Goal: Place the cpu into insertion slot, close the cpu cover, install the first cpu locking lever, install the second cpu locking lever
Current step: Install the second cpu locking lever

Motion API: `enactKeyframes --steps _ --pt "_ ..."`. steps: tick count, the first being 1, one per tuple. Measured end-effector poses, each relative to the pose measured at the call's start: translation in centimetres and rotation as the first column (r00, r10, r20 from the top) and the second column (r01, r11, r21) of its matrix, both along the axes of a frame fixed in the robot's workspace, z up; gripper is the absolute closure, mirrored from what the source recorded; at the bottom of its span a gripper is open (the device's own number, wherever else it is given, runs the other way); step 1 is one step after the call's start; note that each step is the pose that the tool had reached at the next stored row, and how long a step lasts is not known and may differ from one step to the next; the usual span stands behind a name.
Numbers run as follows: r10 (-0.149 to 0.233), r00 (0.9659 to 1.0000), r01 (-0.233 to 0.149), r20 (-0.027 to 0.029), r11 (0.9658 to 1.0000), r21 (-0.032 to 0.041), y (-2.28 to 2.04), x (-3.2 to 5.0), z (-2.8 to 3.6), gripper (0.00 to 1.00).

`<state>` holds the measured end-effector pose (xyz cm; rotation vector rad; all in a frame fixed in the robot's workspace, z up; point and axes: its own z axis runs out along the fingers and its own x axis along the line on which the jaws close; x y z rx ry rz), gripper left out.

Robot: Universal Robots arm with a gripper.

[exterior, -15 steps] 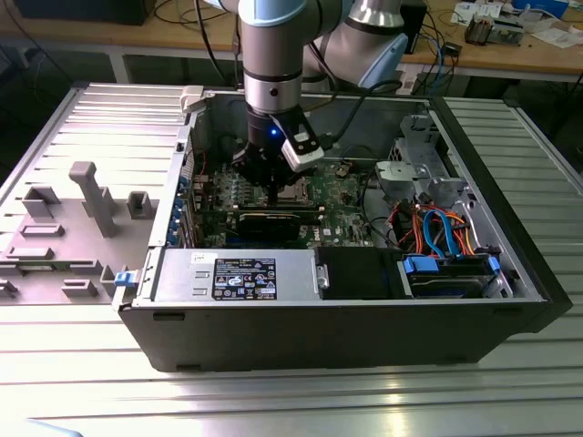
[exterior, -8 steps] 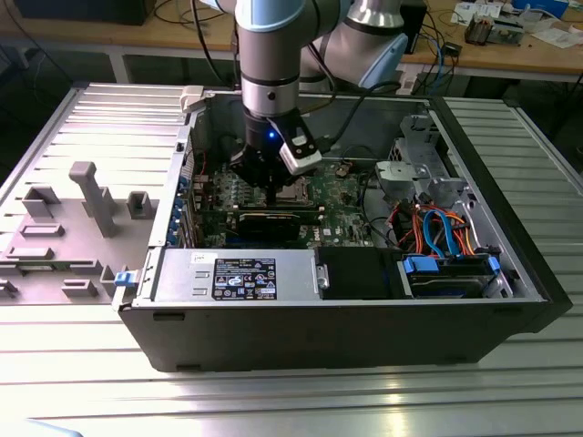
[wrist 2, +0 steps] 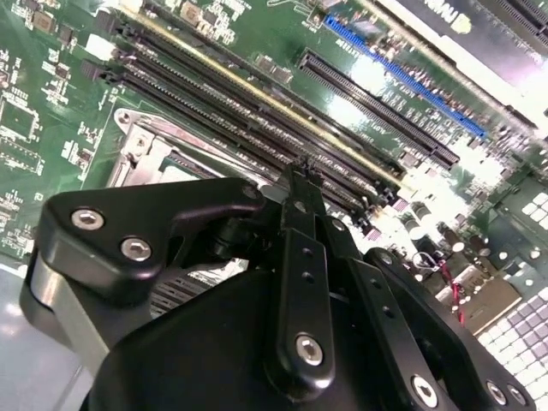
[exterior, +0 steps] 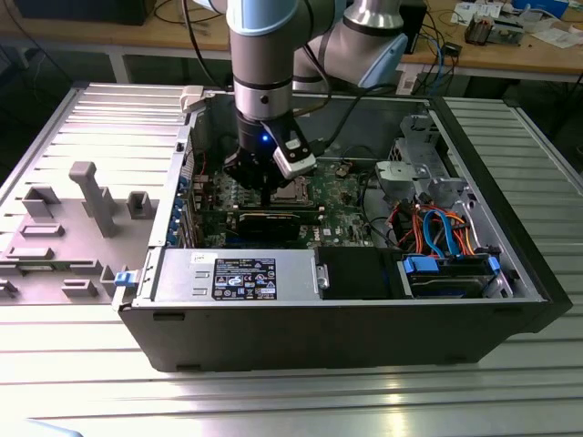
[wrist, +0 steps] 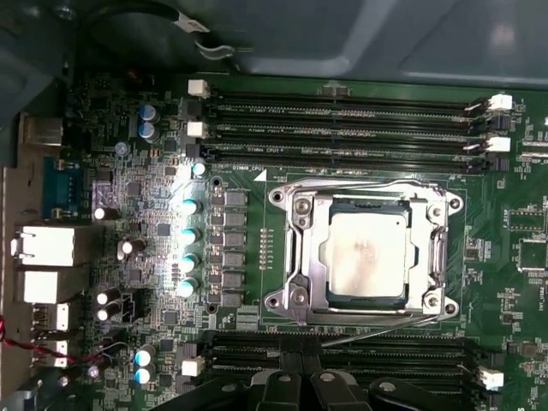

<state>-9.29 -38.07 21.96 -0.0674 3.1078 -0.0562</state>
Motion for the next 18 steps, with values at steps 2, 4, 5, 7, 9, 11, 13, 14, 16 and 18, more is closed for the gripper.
enactKeyframes --steps 2,4,5,7,9,11,13,14,16,18 --pt "0.002 1.0 -0.002 -0.0001 1.0 -0.0001 -0.13 -0.03 0.0 0.89" --pt "0.007 1.0 -0.007 -0.0001 1.0 -0.0002 -0.15 -0.14 0.0 0.89" --pt "0.01 0.9999 -0.01 0.0 0.9999 -0.0001 -0.15 -0.22 0.0 0.89" --pt "0.025 0.9997 -0.025 -0.0001 0.9997 -0.0001 -0.14 -0.32 -0.01 0.89" --pt "0.036 0.9993 -0.036 0.0 0.9993 -0.0001 -0.15 -0.45 -0.03 0.89" --pt "0.04 0.9992 -0.04 0.0001 0.9992 0.0006 -0.14 -0.57 -0.08 0.89" --pt "0.041 0.9992 -0.041 0.0003 0.9991 0.0112 -0.15 -0.65 -0.2 0.89" --pt "0.041 0.9992 -0.041 0.0007 0.9989 0.0214 -0.15 -0.71 -0.32 0.89" --pt "0.042 0.9991 -0.042 0.0011 0.9987 0.0286 -0.15 -0.78 -0.44 0.89" --pt "0.043 0.9991 -0.043 0.0016 0.9982 0.0406 -0.15 -0.94 -0.58 0.89"
